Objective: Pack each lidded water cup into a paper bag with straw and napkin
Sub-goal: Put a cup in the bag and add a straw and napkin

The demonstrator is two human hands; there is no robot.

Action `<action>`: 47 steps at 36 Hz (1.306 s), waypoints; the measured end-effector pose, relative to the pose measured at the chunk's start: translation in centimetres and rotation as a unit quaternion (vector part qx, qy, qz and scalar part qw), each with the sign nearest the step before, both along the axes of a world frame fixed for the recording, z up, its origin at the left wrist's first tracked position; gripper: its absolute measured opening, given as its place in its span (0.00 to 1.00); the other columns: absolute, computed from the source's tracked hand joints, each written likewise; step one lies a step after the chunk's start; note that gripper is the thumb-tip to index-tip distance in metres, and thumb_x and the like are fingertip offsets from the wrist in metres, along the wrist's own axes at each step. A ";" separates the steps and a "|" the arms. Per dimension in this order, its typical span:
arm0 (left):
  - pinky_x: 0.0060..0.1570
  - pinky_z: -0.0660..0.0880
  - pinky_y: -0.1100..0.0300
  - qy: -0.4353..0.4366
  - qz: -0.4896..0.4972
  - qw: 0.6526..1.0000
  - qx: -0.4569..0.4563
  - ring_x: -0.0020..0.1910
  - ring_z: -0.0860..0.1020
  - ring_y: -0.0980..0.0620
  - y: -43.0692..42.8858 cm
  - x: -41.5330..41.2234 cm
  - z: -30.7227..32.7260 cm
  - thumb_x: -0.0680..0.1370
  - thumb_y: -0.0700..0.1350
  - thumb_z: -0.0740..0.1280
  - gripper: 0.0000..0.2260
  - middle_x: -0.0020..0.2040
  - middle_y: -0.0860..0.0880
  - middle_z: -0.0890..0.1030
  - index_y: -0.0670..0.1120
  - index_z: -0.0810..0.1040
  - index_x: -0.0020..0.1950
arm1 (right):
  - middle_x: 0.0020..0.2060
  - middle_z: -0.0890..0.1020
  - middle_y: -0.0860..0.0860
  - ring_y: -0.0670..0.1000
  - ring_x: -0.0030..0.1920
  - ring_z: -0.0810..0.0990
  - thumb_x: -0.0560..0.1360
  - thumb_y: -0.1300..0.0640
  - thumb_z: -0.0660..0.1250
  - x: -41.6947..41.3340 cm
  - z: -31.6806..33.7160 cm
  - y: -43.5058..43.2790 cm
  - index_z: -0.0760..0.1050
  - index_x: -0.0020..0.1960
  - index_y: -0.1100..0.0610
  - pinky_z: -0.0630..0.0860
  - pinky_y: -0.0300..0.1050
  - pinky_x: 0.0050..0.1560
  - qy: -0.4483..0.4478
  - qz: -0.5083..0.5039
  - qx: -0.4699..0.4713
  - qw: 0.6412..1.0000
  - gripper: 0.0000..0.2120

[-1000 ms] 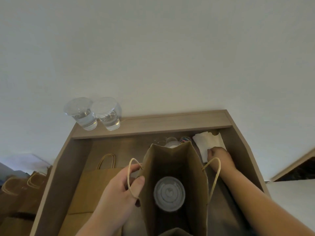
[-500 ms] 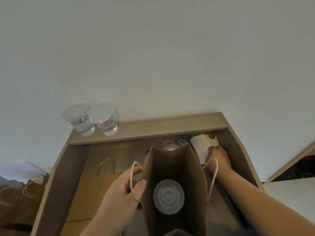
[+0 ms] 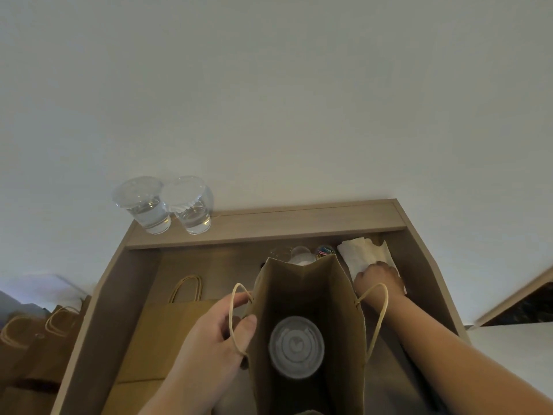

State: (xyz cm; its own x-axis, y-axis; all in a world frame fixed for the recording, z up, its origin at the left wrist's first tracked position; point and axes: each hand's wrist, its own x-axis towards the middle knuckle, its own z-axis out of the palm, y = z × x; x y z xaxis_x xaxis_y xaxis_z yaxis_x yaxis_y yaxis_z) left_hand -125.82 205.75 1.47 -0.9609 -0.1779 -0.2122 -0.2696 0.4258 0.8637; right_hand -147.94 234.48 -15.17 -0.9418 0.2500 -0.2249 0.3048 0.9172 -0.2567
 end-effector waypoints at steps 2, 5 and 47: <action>0.34 0.74 0.76 -0.002 0.002 1.000 -0.003 0.43 0.83 0.65 0.0 0.0 -0.1 0.84 0.48 0.67 0.11 0.42 0.63 0.85 0.65 0.72 0.59 | 0.59 0.80 0.56 0.58 0.59 0.81 0.80 0.50 0.68 0.0 0.0 0.1 0.79 0.63 0.57 0.81 0.56 0.64 0.003 -0.008 -0.013 1.000 0.15; 0.35 0.74 0.76 0.001 -0.002 1.000 -0.006 0.45 0.83 0.66 -0.1 0.0 0.0 0.84 0.48 0.67 0.11 0.44 0.65 0.85 0.65 0.72 0.58 | 0.58 0.81 0.55 0.58 0.58 0.81 0.80 0.49 0.67 -0.1 -0.1 0.3 0.78 0.63 0.57 0.83 0.56 0.62 0.019 -0.006 -0.025 0.999 0.16; 0.36 0.73 0.79 0.018 -0.013 1.000 -0.020 0.47 0.80 0.72 -0.3 -0.1 0.3 0.84 0.47 0.67 0.13 0.45 0.72 0.82 0.67 0.71 0.55 | 0.70 0.75 0.55 0.59 0.69 0.74 0.81 0.44 0.66 2.4 1.2 1.3 0.70 0.75 0.52 0.76 0.58 0.68 0.053 0.090 0.057 0.993 0.25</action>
